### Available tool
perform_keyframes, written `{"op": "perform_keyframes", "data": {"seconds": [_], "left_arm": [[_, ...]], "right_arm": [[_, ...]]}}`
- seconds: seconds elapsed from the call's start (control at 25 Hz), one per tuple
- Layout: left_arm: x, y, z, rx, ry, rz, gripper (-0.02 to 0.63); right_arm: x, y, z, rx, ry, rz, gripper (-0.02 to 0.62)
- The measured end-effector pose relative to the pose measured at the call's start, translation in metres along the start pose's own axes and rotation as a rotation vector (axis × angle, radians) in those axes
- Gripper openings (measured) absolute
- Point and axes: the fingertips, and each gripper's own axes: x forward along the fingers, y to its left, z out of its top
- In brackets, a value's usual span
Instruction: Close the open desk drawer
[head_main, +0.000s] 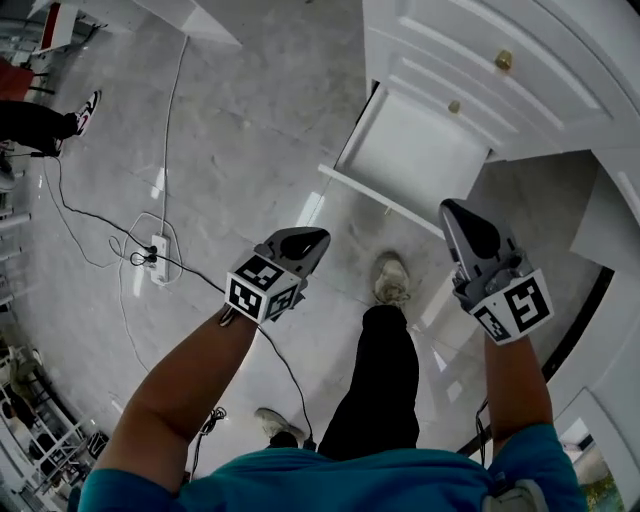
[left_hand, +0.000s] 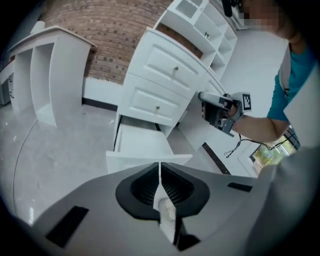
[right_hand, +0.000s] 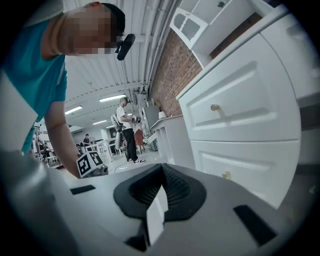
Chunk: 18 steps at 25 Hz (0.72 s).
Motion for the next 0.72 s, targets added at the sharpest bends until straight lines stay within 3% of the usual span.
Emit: {"op": "perform_keyframes", "data": {"seconds": [0.12,0.32,0.52,0.72], "left_arm": [[0.047,-0.001,-0.024,-0.004,0.091,-0.034,0.021],[0.103,0.014,-0.051,-0.039,0.152,-0.025,0.021],[0.146,0.051,-0.040,-0.074,0.126,0.055,0.021],[0.162,0.062,-0.034,-0.133,0.121,0.076,0.021]], "right_arm": [[-0.014,-0.021,-0.025,0.014,-0.028,-0.033,0.021],[-0.028,-0.029,-0.066,0.054,-0.007,-0.063,0.021],[-0.038,-0.046,-0.082,0.075,0.024,-0.091,0.021],[-0.040,-0.053,-0.092,0.122,0.028,-0.105,0.021]]}}
